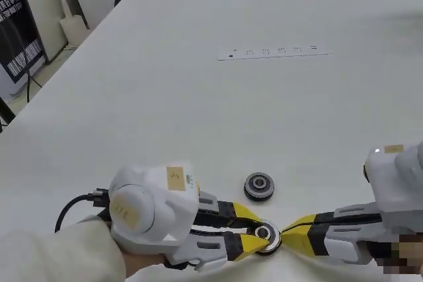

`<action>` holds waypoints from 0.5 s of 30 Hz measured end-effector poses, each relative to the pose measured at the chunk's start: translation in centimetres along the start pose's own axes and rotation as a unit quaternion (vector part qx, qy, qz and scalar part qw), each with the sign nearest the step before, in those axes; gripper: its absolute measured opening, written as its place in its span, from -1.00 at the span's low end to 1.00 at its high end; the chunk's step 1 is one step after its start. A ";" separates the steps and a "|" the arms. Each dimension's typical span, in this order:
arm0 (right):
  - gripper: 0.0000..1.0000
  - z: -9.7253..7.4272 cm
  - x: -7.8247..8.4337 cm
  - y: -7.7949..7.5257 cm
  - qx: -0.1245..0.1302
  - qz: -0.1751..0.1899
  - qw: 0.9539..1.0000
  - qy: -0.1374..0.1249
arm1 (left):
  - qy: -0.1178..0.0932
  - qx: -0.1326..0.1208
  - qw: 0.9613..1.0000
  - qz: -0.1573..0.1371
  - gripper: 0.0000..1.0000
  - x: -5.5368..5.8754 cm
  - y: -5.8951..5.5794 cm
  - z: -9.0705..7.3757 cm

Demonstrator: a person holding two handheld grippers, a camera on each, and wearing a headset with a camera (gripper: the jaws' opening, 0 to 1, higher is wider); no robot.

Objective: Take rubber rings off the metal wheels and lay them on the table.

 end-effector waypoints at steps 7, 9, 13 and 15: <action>-1.00 0.0 -0.1 0.3 -0.004 0.025 1.000 -0.008 | -0.001 0.000 1.000 0.000 -0.72 0.0 0.1 0.0; -1.00 0.0 -0.1 0.3 -0.005 0.030 0.999 -0.011 | -0.001 0.000 1.000 0.000 -0.72 0.0 0.1 0.0; -1.00 -0.3 -0.3 0.2 -0.011 0.049 0.998 -0.023 | -0.001 0.000 1.000 0.000 -0.72 -0.1 0.0 0.0; -1.00 -0.3 -0.3 0.2 -0.014 0.057 0.998 -0.026 | 0.000 0.000 1.000 0.000 -0.72 -0.1 0.0 0.1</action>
Point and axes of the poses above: the centre of the closed fingertips' face, and the gripper's own axes: z roughly forward along the fingers, y roughly to its left, x roughly out of its underside, the point moved 2 cm from there along -z, roughly backward along the fingers, and after that the axes turned 3 degrees about -y, right-handed, at the moved point
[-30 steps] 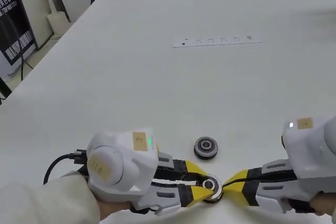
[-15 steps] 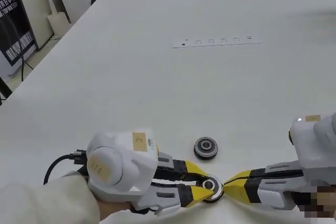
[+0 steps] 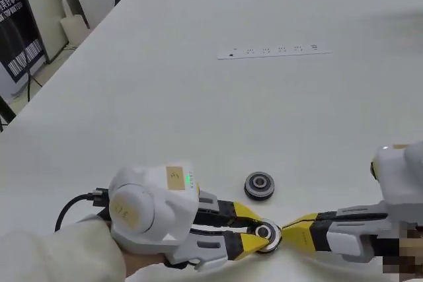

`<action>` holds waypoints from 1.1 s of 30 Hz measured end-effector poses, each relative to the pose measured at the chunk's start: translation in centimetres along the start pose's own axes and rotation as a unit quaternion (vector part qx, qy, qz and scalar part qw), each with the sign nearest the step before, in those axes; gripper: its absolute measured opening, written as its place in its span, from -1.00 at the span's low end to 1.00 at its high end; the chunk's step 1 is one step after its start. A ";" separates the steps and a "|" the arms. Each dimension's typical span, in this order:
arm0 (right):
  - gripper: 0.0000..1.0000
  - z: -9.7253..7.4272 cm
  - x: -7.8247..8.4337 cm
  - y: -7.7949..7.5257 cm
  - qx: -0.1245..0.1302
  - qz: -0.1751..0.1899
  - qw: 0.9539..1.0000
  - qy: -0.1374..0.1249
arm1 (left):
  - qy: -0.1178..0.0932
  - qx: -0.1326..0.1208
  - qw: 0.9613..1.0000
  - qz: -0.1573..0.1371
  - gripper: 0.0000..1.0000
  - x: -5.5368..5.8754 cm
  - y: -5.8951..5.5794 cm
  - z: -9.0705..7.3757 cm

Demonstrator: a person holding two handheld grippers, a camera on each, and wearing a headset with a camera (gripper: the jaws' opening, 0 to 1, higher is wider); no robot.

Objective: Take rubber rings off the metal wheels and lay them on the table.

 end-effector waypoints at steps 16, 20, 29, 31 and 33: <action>-1.00 0.1 -0.3 0.5 -0.009 0.010 1.000 -0.007 | -0.002 0.001 1.000 0.001 -0.73 0.0 0.0 0.0; -1.00 0.2 -0.3 0.5 -0.011 0.009 1.000 -0.008 | -0.002 0.001 1.000 0.001 -0.73 0.1 0.1 0.0; -1.00 0.2 -0.4 0.7 -0.013 0.002 1.000 -0.008 | -0.003 0.001 1.000 0.001 -0.73 0.0 0.1 0.0; -1.00 0.2 -0.4 0.7 -0.015 0.001 1.000 -0.008 | -0.003 0.001 1.000 0.001 -0.73 0.0 0.1 0.0; -1.00 0.2 -0.4 0.8 -0.015 -0.001 1.000 -0.008 | -0.003 0.001 1.000 0.001 -0.73 0.0 0.1 0.0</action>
Point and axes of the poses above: the centre of the closed fingertips' face, and the gripper's own axes: z roughly forward along the fingers, y roughly to its left, x roughly out of its underside, the point moved 2 cm from there along -z, roughly backward along the fingers, and after that the axes turned 3 degrees about -y, right-handed, at the moved point
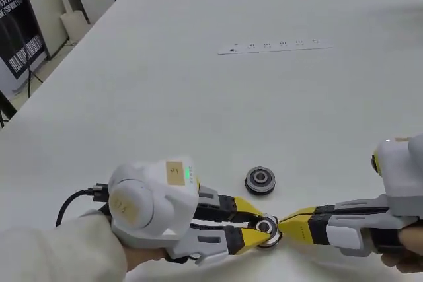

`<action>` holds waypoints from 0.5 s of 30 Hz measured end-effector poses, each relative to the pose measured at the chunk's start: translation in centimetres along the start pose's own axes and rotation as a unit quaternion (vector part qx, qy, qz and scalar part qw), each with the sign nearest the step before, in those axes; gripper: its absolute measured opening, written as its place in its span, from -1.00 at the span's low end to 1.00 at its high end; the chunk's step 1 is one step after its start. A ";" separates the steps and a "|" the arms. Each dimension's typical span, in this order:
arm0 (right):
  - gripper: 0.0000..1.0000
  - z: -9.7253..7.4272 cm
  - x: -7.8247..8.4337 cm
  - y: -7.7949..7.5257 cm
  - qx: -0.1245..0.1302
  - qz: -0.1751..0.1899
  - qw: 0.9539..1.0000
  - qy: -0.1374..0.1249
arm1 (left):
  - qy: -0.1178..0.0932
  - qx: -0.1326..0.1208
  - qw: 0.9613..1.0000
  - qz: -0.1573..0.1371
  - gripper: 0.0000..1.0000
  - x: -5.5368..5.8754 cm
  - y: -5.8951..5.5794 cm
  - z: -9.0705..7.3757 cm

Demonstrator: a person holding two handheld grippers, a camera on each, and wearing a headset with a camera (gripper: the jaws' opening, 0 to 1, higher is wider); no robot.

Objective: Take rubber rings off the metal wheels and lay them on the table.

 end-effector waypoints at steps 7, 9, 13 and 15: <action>-1.00 0.0 -0.1 0.2 -0.005 -0.004 1.000 -0.001 | -0.001 0.000 1.000 -0.001 -0.73 0.0 0.0 0.0; -1.00 0.1 -0.1 0.2 -0.006 -0.005 1.000 -0.001 | -0.002 0.000 1.000 -0.001 -0.73 0.0 0.0 0.0; -1.00 0.1 -0.1 0.4 -0.009 -0.008 1.000 -0.001 | -0.002 0.000 1.000 -0.001 -0.72 -0.1 -0.1 0.1; -1.00 0.1 -0.1 0.4 -0.010 -0.010 1.000 -0.001 | -0.003 0.000 1.000 -0.001 -0.72 -0.1 -0.1 0.1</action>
Point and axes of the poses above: the centre of the closed fingertips' face, and the gripper's own axes: z roughly forward along the fingers, y roughly to its left, x roughly out of its underside, the point moved 2 cm from there along -z, roughly backward along the fingers, and after that the axes turned 3 degrees about -y, right-handed, at the moved point
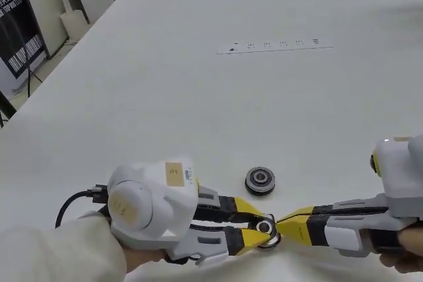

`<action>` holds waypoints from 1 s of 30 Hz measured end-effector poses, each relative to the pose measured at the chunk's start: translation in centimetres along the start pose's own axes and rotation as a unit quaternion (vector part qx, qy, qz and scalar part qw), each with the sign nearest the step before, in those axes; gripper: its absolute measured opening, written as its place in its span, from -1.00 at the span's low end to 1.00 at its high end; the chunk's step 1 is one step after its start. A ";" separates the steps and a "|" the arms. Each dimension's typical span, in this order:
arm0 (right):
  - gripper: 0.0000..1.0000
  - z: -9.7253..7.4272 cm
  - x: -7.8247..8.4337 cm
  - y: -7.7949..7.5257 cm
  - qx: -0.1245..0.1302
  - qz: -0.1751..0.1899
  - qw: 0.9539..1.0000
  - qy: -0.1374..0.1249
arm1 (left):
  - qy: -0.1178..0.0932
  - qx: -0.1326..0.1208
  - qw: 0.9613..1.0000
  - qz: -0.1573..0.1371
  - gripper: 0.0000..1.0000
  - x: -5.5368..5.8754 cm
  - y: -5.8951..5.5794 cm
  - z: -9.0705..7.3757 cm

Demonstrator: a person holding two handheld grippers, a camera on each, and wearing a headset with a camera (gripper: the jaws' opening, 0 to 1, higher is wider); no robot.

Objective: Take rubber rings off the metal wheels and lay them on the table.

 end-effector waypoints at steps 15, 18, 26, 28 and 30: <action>-1.00 0.0 0.0 -0.1 0.000 -0.011 1.000 0.004 | -0.001 -0.001 1.000 0.001 -0.72 0.1 0.0 0.0; -1.00 0.0 0.0 -0.1 -0.001 -0.012 1.000 0.004 | 0.003 -0.002 1.000 0.007 -0.72 0.0 0.0 0.1; -1.00 0.0 0.0 -0.1 -0.003 -0.015 1.000 0.006 | 0.019 0.000 1.000 0.017 -0.71 0.0 0.0 0.0; -1.00 0.0 -0.2 -0.1 -0.003 -0.016 1.000 0.003 | 0.025 0.001 1.000 0.020 -0.72 0.0 0.0 0.0; -1.00 0.0 -0.2 -0.2 -0.001 -0.017 1.000 0.003 | 0.026 0.002 0.999 0.020 -0.71 0.0 0.0 0.0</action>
Point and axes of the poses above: the centre of the closed fingertips' face, and the gripper's own axes: z roughly forward along the fingers, y roughly to its left, x roughly out of its underside, the point moved 2 cm from there along -z, roughly backward along the fingers, and after that the axes turned 3 degrees about -y, right-handed, at the moved point
